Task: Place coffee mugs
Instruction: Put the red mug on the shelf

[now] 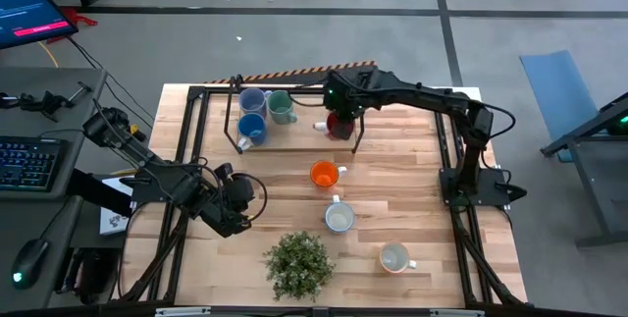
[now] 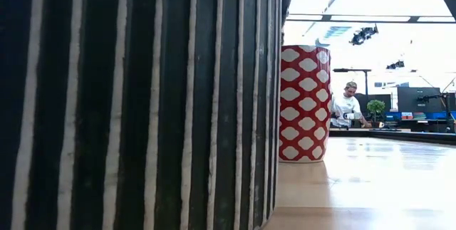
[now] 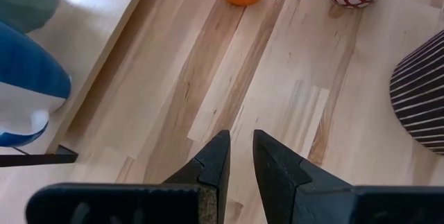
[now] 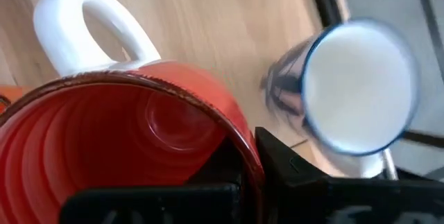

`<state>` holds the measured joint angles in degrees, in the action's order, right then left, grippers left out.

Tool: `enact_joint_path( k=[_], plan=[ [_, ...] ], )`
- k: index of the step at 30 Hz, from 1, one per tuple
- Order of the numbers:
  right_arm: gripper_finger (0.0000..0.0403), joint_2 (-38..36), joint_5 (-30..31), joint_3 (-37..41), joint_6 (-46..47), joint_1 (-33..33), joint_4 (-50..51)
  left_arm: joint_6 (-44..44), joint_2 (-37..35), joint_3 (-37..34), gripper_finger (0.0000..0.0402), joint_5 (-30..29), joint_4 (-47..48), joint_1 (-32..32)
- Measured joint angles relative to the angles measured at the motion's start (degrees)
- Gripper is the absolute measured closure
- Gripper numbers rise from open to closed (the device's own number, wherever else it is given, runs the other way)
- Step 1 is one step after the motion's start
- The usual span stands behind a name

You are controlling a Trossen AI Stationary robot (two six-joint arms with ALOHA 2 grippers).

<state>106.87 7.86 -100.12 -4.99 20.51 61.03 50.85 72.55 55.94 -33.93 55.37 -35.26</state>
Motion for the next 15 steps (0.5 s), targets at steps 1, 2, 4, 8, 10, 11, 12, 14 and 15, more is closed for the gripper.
enact_joint_path(
  k=[1, 2, 4, 8, 10, 11, 12, 14, 15],
  plan=[
    [0.0403, 0.0, 0.0, 0.9, 0.0, 0.0, -0.8, 0.0, 0.0, 0.0, 0.0346, 0.0, 0.0, 0.0],
    [0.0403, 0.0, 0.0, 1.6, 0.0, 0.0, -1.7, 0.0, 0.0, 0.0, 0.0346, 0.0, 0.0, 0.0],
    [0.0403, 0.0, 0.0, 2.9, 0.0, 0.1, -2.6, 0.0, 0.0, 0.0, 0.0346, 0.0, 0.0, 0.0],
    [0.0403, 0.0, 0.0, 5.1, 0.0, 0.1, -4.6, 0.0, 0.0, 0.0, 0.0346, 0.0, 0.0, 0.0],
    [0.0403, 0.0, 0.0, 5.9, -0.3, 0.1, -4.7, 0.0, 0.0, 0.0, 0.0346, 0.0, 0.0, 0.0],
    [0.0403, 0.0, 0.0, 6.4, -0.5, 0.1, -4.6, 0.0, 0.0, 0.0, 0.0346, 0.0, 0.0, 0.0],
    [0.0403, 0.0, 0.0, 6.8, -0.6, 0.1, -4.4, 0.0, 0.0, 0.0, 0.0346, 0.0, 0.0, 0.0],
    [0.0403, 0.0, 0.0, 7.2, -0.6, 0.2, -4.9, 0.0, 0.0, 0.0, 0.0346, 0.0, 0.0, 0.0],
    [0.0403, 0.0, 0.0, 7.3, -0.6, 0.4, -5.1, 0.0, 0.0, 0.0, 0.0346, 0.0, 0.0, 0.0]
  ],
)
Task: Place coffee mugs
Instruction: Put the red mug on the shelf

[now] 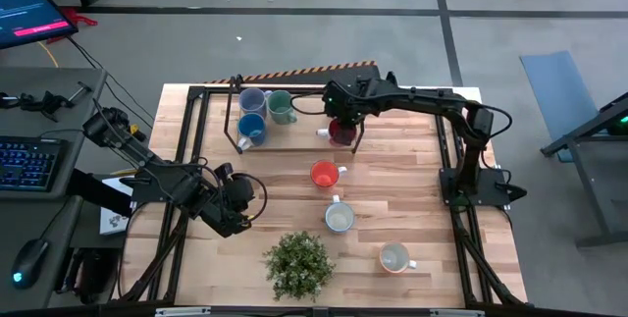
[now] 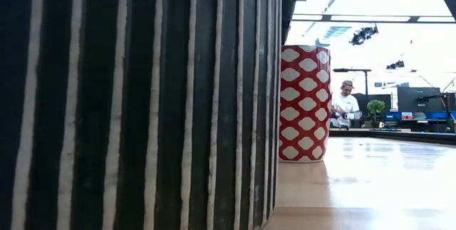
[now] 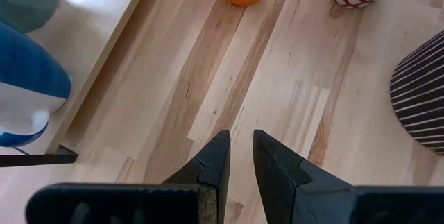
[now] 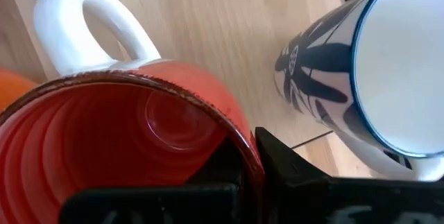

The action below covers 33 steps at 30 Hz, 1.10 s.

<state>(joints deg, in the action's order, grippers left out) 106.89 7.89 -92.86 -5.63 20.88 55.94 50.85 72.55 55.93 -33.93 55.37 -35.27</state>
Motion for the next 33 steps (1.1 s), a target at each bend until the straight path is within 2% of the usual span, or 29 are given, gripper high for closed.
enact_joint_path(
  k=[33],
  plan=[
    [0.0403, 0.3, -0.4, 0.0, -0.2, 1.6, 1.6, 0.0, 0.0, 0.0, 0.0346, 0.0, -0.4, 0.0]
  ],
)
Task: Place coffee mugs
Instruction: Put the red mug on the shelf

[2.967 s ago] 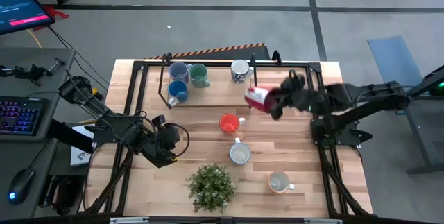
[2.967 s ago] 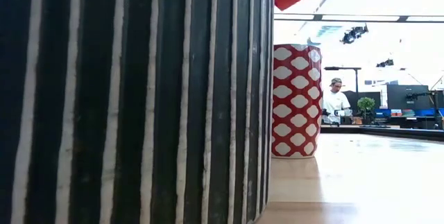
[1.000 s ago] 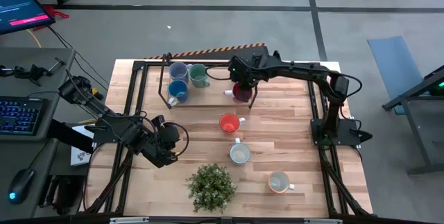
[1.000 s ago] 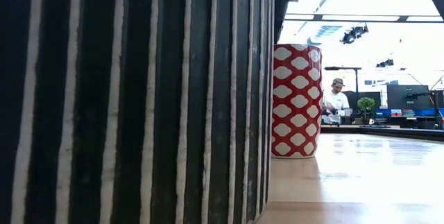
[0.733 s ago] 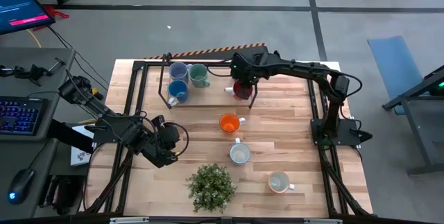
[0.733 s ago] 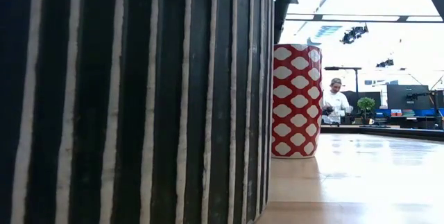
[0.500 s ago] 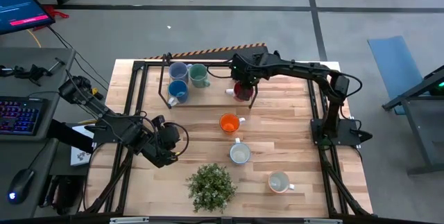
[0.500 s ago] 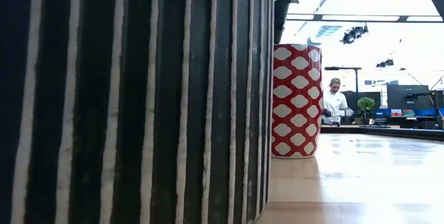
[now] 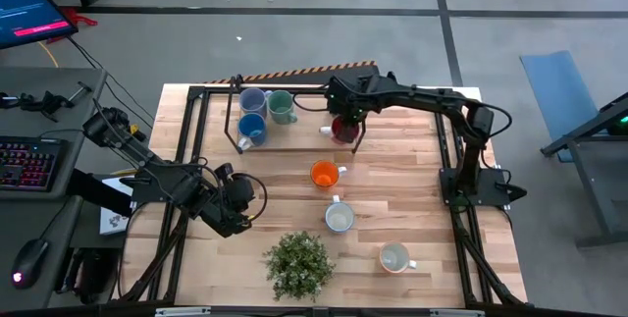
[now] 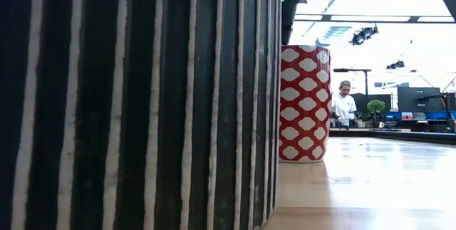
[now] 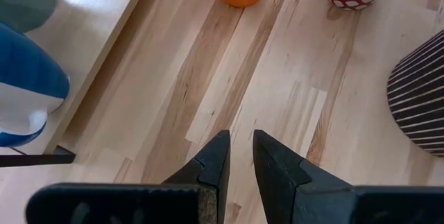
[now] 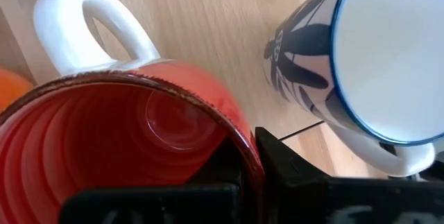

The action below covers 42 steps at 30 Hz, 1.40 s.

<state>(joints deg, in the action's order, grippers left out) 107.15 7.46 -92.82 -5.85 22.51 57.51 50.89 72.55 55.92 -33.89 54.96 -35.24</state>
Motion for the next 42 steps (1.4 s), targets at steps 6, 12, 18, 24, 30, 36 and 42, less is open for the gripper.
enact_joint_path(
  k=[6, 12, 18, 24, 30, 36, 42],
  plan=[
    [0.0403, 1.4, -0.2, 0.0, 0.7, 0.0, 0.0, 0.0, 0.0, 0.0, 0.0346, 0.0, 0.0, 0.0],
    [0.0403, 1.5, 0.0, 0.0, 0.8, 0.0, -0.9, 0.0, 0.0, 0.0, 0.0346, 0.0, 0.0, 0.0],
    [0.0402, 1.6, 0.0, 0.0, 0.8, 0.1, -1.2, 0.0, 0.0, 0.0, 0.0346, 0.0, 0.0, 0.0],
    [0.0402, 1.6, 0.0, 0.0, -0.3, 0.1, -1.3, 0.0, 0.0, 0.0, 0.0346, 0.0, 0.0, 0.0],
    [0.0402, 1.6, 0.0, 0.0, -0.6, 0.1, -1.3, 0.0, 0.0, 0.0, 0.0346, 0.0, 0.0, 0.0],
    [0.0397, 1.6, -0.3, 0.0, -0.6, 0.3, -1.3, 0.0, 0.0, 0.0, 0.0346, 0.0, -0.7, 0.0],
    [0.0347, 1.7, 0.8, 0.0, 0.5, 0.3, -1.3, 0.0, 0.0, 0.0, 0.0346, 0.0, -1.3, 0.0]
  ],
)
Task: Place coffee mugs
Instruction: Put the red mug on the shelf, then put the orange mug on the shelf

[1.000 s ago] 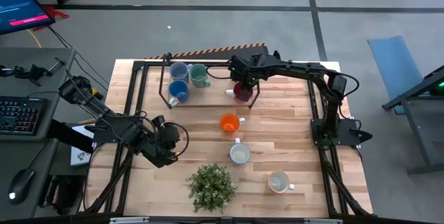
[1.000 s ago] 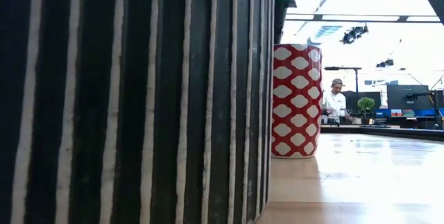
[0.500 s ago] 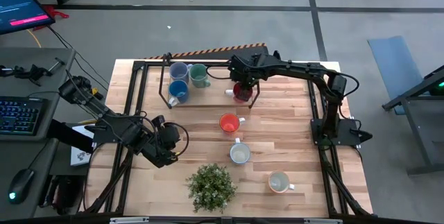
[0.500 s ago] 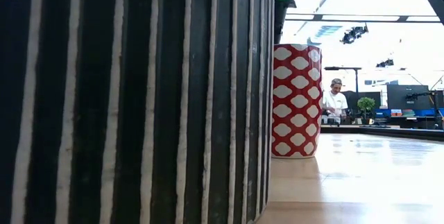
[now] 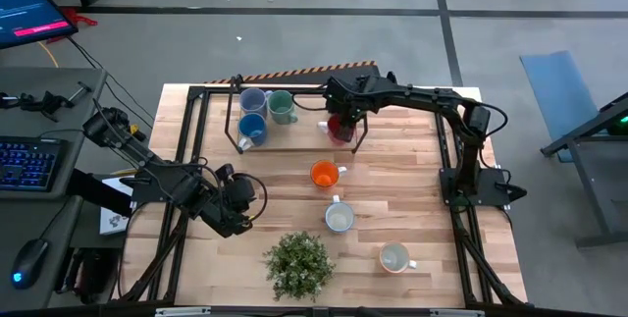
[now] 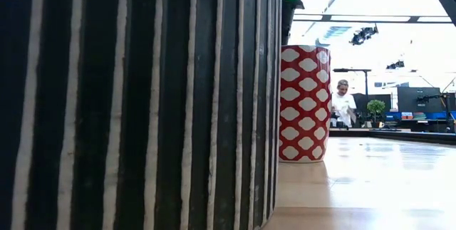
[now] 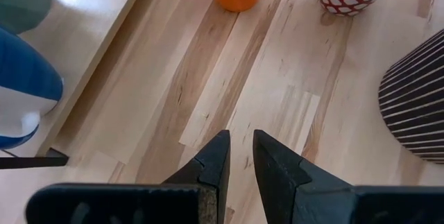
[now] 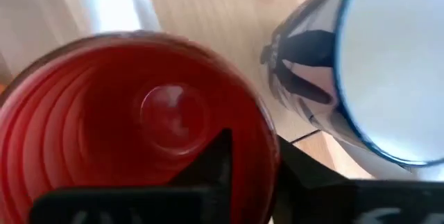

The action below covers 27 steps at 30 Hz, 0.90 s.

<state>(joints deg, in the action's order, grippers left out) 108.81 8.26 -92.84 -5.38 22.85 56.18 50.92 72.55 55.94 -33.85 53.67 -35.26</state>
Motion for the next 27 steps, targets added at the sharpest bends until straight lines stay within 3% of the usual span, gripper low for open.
enact_joint_path(
  k=[10, 18, 27],
  plan=[
    [0.0311, 0.0, 1.0, -2.7, 0.4, 0.0, 1.7, 0.0, 0.0, 0.0, 0.0346, 0.0, 0.0, 0.0],
    [0.0311, 0.0, 3.1, -11.7, 1.8, -0.1, 12.4, 0.0, 0.0, 0.0, 0.0346, 0.0, 0.0, 0.0],
    [0.0311, -0.1, -8.9, -24.8, 13.4, -4.1, 34.6, -1.2, 0.0, 0.0, 0.0346, -0.2, -0.7, 0.2]
  ],
)
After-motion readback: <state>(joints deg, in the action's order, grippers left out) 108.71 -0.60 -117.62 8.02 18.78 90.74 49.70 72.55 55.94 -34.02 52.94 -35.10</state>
